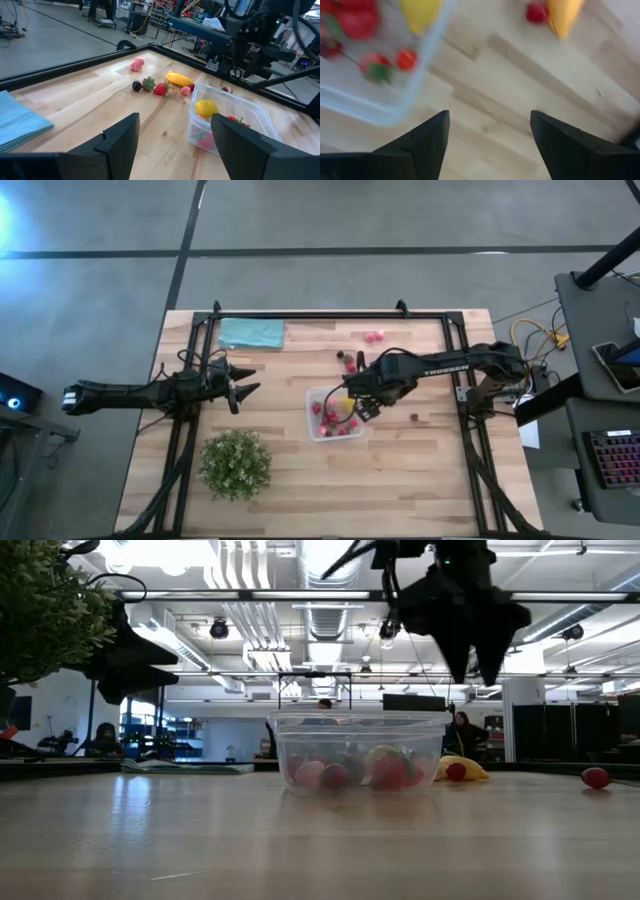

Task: Pick and placing Produce into tupperware
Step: Put the cherry into the transparent container

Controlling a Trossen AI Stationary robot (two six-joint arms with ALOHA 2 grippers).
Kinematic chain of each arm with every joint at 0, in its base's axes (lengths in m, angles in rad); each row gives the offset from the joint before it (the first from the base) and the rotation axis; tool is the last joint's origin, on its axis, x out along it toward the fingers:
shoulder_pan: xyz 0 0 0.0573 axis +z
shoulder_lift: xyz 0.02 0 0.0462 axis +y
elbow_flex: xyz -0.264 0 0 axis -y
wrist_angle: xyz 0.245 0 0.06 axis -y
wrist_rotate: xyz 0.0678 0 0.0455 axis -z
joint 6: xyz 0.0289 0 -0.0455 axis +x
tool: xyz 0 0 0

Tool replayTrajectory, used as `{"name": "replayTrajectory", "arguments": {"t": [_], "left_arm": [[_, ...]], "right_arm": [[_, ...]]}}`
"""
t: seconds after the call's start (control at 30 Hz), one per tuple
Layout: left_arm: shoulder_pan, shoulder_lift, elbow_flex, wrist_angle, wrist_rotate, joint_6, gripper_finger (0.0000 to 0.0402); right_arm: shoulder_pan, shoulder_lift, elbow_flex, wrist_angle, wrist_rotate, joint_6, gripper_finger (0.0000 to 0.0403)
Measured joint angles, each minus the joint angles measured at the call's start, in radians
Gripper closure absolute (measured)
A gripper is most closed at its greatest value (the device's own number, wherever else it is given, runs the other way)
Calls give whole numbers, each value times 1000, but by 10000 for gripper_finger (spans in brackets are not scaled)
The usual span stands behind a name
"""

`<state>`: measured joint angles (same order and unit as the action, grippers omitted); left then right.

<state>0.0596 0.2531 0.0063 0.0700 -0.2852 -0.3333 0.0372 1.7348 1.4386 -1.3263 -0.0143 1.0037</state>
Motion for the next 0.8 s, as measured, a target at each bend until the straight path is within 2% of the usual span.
{"name": "replayTrajectory", "arguments": {"t": [0.1, 0.27, 0.53, 0.67, 0.8], "left_arm": [[0, 0, 0, 0, 0, 0, 168], [0, 0, 0, 0, 0, 0, 169], [0, 0, 0, 0, 0, 0, 169], [0, 0, 0, 0, 0, 0, 169], [0, 0, 0, 0, 0, 0, 168]], "right_arm": [[0, -5, -22, -65, -55, -44, 138], [2, -66, -109, -69, -107, -96, 150], [2, -309, -384, 18, -90, -38, 167], [25, -425, -508, 99, -90, 14, 156], [38, -483, -609, 161, -89, 28, 136]]}}
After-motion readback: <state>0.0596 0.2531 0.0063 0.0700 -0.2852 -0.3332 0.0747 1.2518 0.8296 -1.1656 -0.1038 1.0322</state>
